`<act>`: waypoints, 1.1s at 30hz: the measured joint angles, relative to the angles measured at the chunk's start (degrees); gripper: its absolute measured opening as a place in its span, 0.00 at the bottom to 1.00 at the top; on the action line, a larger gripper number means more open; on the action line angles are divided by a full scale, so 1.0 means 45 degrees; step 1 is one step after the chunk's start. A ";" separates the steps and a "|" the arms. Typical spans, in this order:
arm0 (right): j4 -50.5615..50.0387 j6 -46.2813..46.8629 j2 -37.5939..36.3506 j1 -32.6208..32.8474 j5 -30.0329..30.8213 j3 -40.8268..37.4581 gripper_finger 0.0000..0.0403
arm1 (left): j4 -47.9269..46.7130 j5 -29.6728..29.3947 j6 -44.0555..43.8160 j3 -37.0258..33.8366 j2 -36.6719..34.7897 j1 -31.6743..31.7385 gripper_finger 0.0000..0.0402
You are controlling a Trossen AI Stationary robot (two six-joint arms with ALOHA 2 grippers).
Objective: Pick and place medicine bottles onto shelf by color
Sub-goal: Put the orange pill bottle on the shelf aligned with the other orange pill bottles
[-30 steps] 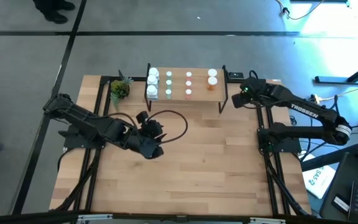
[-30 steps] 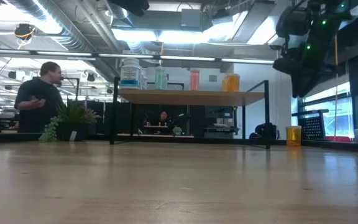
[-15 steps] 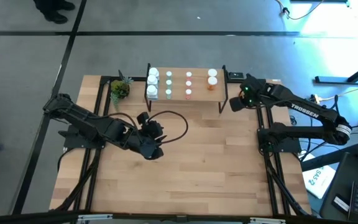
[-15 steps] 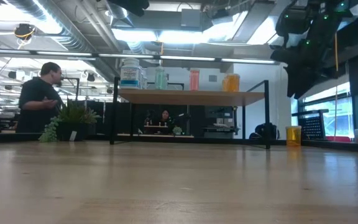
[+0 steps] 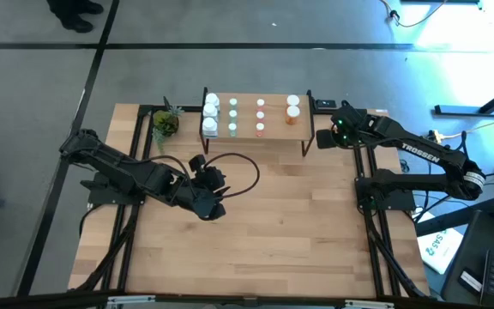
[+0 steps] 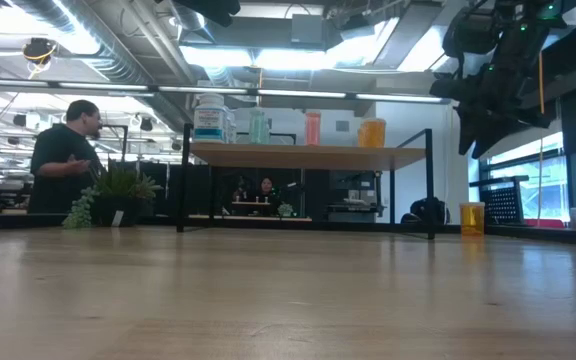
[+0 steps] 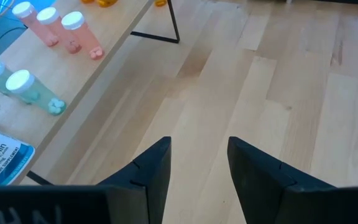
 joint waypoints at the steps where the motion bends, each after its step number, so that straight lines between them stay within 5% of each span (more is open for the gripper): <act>1: -0.0004 -0.0005 0.0005 0.0000 0.0000 0.0000 0.28 | 0.0000 0.0000 0.0000 0.0000 0.0000 0.0000 0.38; 16: 0.0007 0.0141 0.0019 0.0005 0.0257 -0.0005 0.28 | 0.0000 0.0000 0.0000 0.0000 0.0000 0.0000 0.38; 21: -0.0524 0.3116 0.0048 0.0005 0.0996 -0.0009 0.31 | 0.0005 0.0000 0.0000 0.0000 0.0000 0.0000 0.38; 30: -0.0407 0.3469 0.0437 -0.0010 0.2094 -0.0010 0.60 | 0.0083 0.0000 0.0000 0.0000 0.0000 0.0000 0.38; 33: -0.0465 0.5108 0.0495 -0.0010 0.2327 -0.0010 0.70 | 0.0087 0.0000 0.0000 0.0000 0.0000 0.0000 0.38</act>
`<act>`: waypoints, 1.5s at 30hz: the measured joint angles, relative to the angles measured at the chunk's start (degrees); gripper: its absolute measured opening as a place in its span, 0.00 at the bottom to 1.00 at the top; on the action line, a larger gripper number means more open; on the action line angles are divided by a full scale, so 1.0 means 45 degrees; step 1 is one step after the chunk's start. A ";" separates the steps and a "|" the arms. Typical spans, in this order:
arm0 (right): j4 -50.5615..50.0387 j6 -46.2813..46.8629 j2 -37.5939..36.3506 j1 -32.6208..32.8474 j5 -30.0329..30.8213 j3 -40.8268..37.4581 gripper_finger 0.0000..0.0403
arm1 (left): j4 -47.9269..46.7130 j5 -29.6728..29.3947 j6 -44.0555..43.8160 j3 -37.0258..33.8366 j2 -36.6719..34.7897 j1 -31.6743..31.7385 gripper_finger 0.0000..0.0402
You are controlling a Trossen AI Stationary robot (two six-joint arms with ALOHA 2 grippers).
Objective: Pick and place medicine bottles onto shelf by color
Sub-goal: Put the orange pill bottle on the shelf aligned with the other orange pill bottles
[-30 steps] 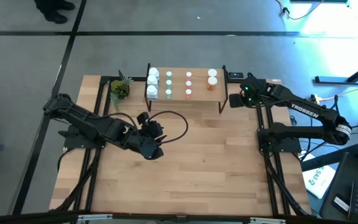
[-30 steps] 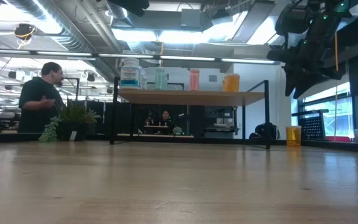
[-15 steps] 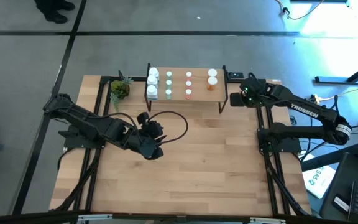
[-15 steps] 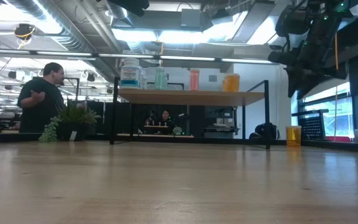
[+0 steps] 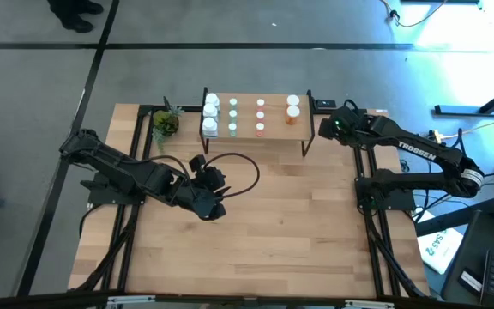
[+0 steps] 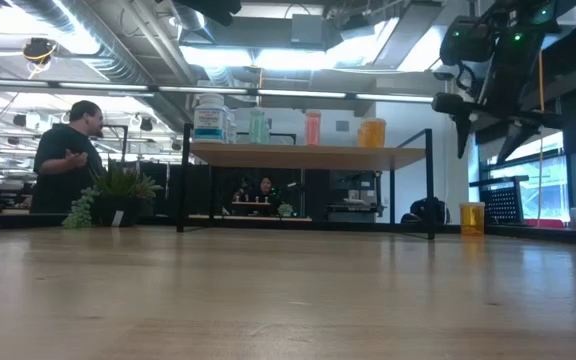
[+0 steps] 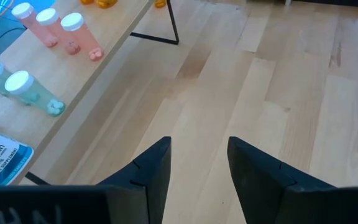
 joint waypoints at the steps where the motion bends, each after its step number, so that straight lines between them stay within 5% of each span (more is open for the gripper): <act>1: -0.0028 0.0700 -0.0005 0.0000 -0.0004 0.0000 0.73 | 0.0000 0.0000 0.0000 0.0000 0.0000 0.0000 0.38; 7: -0.0078 0.2508 -0.0005 0.0000 0.0141 0.0000 0.77 | 0.0000 0.0000 0.0000 0.0000 0.0000 0.0000 0.38; 24: 0.0653 0.2541 -0.0010 -0.0035 0.2439 0.0000 0.77 | 0.0005 0.0000 0.0000 0.0000 0.0000 0.0000 0.38; 45: 0.1861 0.2868 0.0070 -0.0102 0.3569 0.0000 0.77 | 0.0005 0.0000 0.0000 0.0000 0.0000 -0.0005 0.38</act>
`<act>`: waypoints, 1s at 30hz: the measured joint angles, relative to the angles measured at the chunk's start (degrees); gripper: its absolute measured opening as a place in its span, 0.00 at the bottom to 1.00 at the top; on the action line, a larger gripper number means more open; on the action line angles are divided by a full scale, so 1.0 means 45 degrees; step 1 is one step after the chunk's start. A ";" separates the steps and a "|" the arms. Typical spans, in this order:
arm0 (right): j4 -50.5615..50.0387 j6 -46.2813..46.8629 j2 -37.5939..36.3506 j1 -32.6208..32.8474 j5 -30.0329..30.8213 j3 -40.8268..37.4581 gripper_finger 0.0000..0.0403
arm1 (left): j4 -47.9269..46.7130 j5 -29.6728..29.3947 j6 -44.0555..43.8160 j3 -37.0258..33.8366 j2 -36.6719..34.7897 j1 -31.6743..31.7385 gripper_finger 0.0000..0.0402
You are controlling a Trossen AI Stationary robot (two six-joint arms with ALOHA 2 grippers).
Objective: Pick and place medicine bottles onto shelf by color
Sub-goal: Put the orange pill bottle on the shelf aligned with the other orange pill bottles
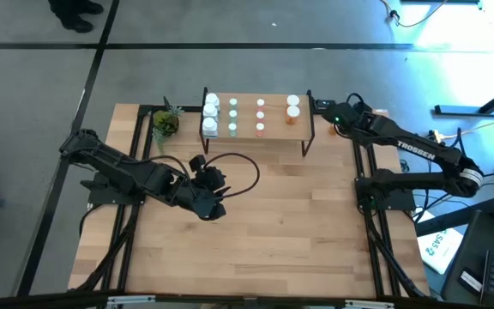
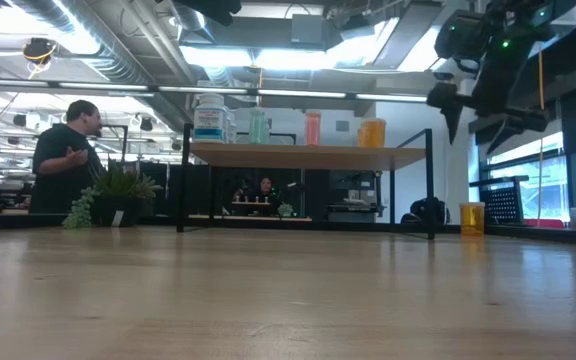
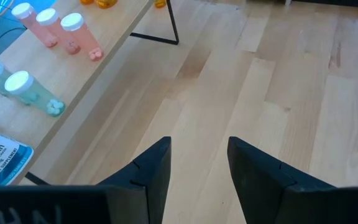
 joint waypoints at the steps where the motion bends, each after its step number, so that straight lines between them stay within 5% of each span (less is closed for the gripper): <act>1: -0.0050 0.0329 0.0080 -0.0005 0.0145 0.0000 0.77 | 0.0000 0.0000 0.0000 0.0000 0.0000 0.0000 0.38; 30: 0.1114 0.1714 0.4951 -0.2632 -0.1777 0.0000 0.77 | 0.0005 0.0000 0.0000 0.0000 0.0000 0.0000 0.38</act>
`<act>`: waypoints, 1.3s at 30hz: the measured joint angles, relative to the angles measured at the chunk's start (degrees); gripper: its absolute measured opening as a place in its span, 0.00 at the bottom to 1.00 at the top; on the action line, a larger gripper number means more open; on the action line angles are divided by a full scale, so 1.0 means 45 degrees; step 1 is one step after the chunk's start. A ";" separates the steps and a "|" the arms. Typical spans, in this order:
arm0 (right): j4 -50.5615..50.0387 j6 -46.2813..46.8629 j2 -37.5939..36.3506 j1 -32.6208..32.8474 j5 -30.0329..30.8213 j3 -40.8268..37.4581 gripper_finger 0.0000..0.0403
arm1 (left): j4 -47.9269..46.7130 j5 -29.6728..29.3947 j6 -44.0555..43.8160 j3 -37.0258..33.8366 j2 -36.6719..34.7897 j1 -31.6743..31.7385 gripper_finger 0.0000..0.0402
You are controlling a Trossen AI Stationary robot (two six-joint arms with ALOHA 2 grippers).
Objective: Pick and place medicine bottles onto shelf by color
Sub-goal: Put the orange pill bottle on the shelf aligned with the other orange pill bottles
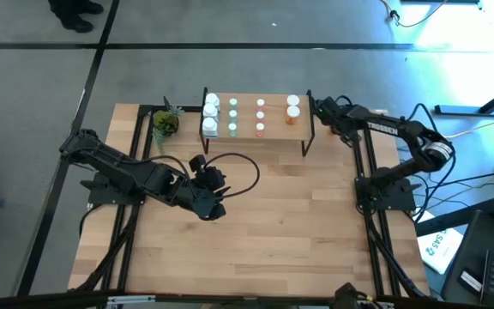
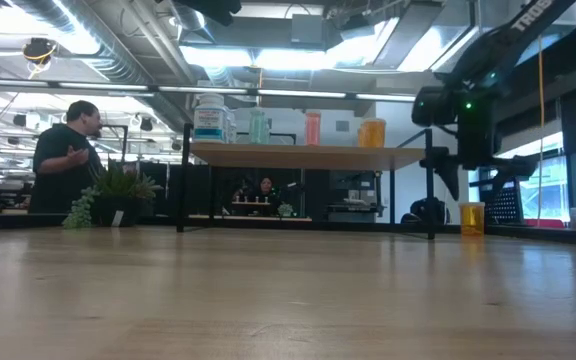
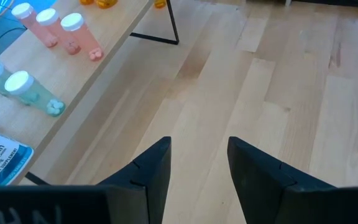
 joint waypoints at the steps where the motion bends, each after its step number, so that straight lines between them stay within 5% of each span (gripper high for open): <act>1: 0.0216 -0.0040 0.0093 -0.0019 -0.0010 0.0000 0.77 | -0.0004 0.0000 0.0000 0.0000 0.0000 0.0000 0.38; 39: 0.0857 -0.0763 0.0778 -0.0408 -0.0471 0.0000 0.77 | 0.0000 0.0000 0.0000 0.0002 0.0000 0.0000 0.38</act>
